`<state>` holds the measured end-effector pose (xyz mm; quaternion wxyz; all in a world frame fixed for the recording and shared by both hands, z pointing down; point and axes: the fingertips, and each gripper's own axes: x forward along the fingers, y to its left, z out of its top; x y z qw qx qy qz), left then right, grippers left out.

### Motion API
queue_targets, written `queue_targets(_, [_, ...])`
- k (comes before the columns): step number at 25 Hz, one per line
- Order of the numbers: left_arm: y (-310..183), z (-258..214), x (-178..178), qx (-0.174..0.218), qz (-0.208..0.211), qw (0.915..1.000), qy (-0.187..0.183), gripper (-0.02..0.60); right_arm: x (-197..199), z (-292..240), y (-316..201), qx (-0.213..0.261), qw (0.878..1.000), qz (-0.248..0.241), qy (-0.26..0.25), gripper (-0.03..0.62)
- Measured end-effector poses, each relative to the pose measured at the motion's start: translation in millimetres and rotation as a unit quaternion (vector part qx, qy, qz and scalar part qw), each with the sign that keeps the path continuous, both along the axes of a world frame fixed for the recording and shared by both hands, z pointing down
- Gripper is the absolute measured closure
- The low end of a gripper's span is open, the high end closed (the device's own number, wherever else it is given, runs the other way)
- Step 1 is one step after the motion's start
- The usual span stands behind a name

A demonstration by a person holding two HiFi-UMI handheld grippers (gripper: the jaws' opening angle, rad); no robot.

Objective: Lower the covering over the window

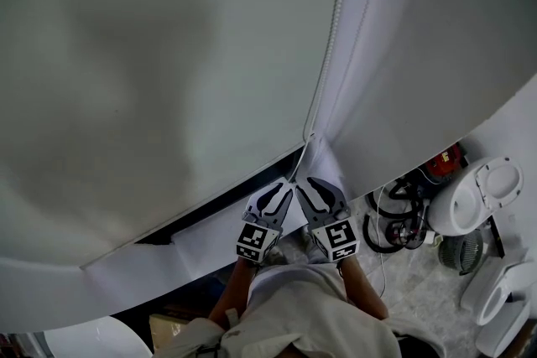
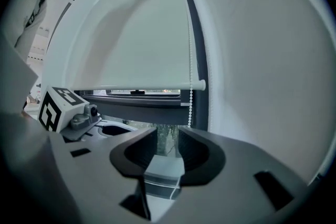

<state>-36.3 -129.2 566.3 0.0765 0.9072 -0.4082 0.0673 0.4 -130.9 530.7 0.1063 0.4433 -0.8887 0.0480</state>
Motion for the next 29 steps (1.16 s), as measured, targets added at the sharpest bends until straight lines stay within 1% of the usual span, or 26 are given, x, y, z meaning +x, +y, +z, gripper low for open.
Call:
queue_targets(1, [2.0,-4.7,0.2,0.004,0.0,1.0,0.001,0.485,0.9,-0.3,1.8,0.001,1.0,0.0,0.0,0.473])
queue_targets(3, [5.7,-12.3,0.9,0.01,-0.001,0.9999,0.002,0.485,3.2,1.2,4.8,0.004,1.0,0.0,0.009,0.498])
queue_targets(5, [8.4,-17.1,0.0,0.015,-0.004,0.9999,0.001,0.485,4.0,0.4,7.0,0.009,1.0,0.001,0.016,0.499])
queue_targets(12, [10.6,-33.1,-2.0,0.035,-0.01,0.9993,0.003,0.485,5.7,-10.5,10.5,0.028,1.0,0.005,0.013,0.5])
queue_targets(18, [9.4,-48.8,4.6,0.048,0.001,0.9988,0.005,0.485,9.7,-22.6,10.2,0.036,0.999,0.012,0.014,0.5])
queue_targets(24, [6.8,-51.2,12.0,0.056,0.009,0.9984,0.007,0.485,17.0,-21.2,8.6,0.038,0.999,0.02,0.017,0.5])
queue_targets(29, [2.1,-59.4,10.5,0.058,0.014,0.9982,0.008,0.485,15.6,-26.0,3.2,0.039,0.999,0.024,0.019,0.5])
